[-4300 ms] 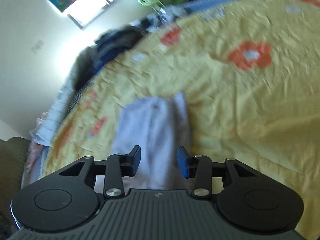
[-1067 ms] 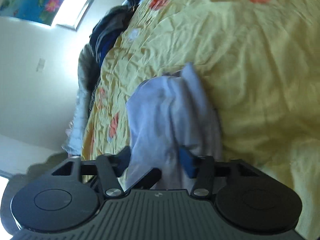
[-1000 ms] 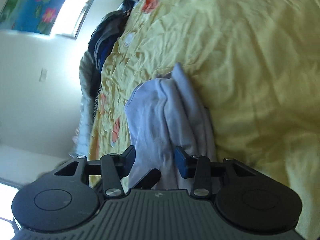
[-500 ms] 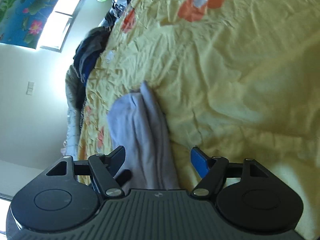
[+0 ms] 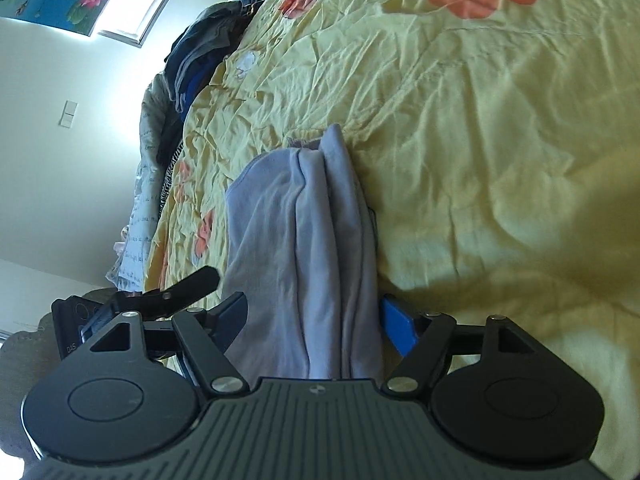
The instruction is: Fold small clothes
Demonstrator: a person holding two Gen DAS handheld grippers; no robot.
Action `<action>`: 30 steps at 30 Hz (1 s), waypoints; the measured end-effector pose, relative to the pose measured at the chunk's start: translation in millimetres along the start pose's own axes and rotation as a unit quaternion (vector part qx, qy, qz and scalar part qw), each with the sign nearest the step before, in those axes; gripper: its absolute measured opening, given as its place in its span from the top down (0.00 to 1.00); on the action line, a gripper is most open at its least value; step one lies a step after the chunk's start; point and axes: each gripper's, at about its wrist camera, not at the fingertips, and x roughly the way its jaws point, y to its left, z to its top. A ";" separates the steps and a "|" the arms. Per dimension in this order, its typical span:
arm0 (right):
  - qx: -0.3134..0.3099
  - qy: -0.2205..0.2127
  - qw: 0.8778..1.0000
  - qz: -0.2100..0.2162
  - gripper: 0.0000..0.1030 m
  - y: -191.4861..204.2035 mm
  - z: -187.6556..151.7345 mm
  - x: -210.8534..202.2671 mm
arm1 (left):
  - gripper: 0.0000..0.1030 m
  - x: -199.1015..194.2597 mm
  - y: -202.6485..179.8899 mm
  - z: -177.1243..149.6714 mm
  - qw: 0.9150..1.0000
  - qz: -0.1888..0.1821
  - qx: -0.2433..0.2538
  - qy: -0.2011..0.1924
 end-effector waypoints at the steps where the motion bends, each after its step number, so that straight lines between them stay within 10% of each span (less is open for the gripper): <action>1: -0.001 0.001 1.000 0.002 0.25 2.0 1.6 3.7 | 0.47 1.8 -1.8 1.0 1.000 0.003 0.007 0.004; 9: -0.062 0.023 0.998 0.008 0.26 19.0 -9.0 15.5 | 0.47 -7.3 6.8 -17.5 0.999 -0.027 0.044 0.016; 13: -0.053 0.026 0.998 -0.021 0.78 13.2 -11.1 17.6 | 0.81 -5.8 1.8 -17.0 0.998 0.020 0.055 0.011; 30: -0.037 0.020 0.998 0.057 0.79 57.1 -21.0 31.4 | 0.87 -61.8 -12.4 -0.8 0.988 0.099 0.118 -0.007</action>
